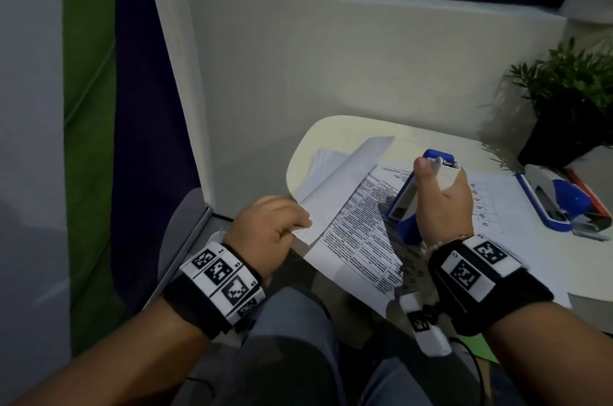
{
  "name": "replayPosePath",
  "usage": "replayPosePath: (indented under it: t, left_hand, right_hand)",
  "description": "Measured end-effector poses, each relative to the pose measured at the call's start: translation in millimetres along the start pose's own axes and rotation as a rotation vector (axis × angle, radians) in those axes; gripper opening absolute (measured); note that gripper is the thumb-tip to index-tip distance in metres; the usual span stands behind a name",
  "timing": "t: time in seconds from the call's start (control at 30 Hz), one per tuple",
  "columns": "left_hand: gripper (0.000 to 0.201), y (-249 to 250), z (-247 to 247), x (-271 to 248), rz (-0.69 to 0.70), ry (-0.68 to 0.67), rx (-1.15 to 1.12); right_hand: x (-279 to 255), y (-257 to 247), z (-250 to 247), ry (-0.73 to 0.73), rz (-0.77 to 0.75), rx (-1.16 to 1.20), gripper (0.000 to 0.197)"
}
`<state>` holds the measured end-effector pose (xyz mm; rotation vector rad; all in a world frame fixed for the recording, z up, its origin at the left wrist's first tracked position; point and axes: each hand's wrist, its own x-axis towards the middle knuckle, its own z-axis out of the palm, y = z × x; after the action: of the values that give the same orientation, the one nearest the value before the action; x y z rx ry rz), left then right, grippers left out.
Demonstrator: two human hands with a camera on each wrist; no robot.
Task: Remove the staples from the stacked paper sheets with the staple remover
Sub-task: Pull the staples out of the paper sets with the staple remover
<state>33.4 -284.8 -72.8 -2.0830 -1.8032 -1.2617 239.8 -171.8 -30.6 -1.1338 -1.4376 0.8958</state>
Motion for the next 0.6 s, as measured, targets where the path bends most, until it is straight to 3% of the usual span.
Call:
replayPosePath:
  t: [0.1, 0.17, 0.23, 0.37, 0.5, 0.6]
  left_hand:
    - [0.036, 13, -1, -4, -0.29, 0.148, -0.236]
    - [0.033, 24, -5, -2, -0.499, 0.194, -0.408]
    - [0.034, 33, -12, 2, -0.601, 0.21, -0.514]
    - [0.029, 46, -23, 11, -0.637, 0.184, -0.709]
    - [0.034, 55, -28, 11, -0.572, 0.153, -0.692]
    - [0.035, 60, -31, 13, -0.542, 0.171, -0.709]
  right_hand:
    - [-3, -15, 4, -0.04, 0.0, 0.043, 0.052]
    - [-8, -33, 8, -0.013, -0.072, 0.131, 0.053]
    - [-12, -55, 12, -0.032, -0.193, 0.238, 0.064]
    - [-14, -96, 28, -0.204, -0.375, 0.356, 0.091]
    - [-13, -117, 42, -0.413, -0.427, 0.236, 0.079]
    - [-15, -114, 47, -0.491, -0.477, 0.116, 0.061]
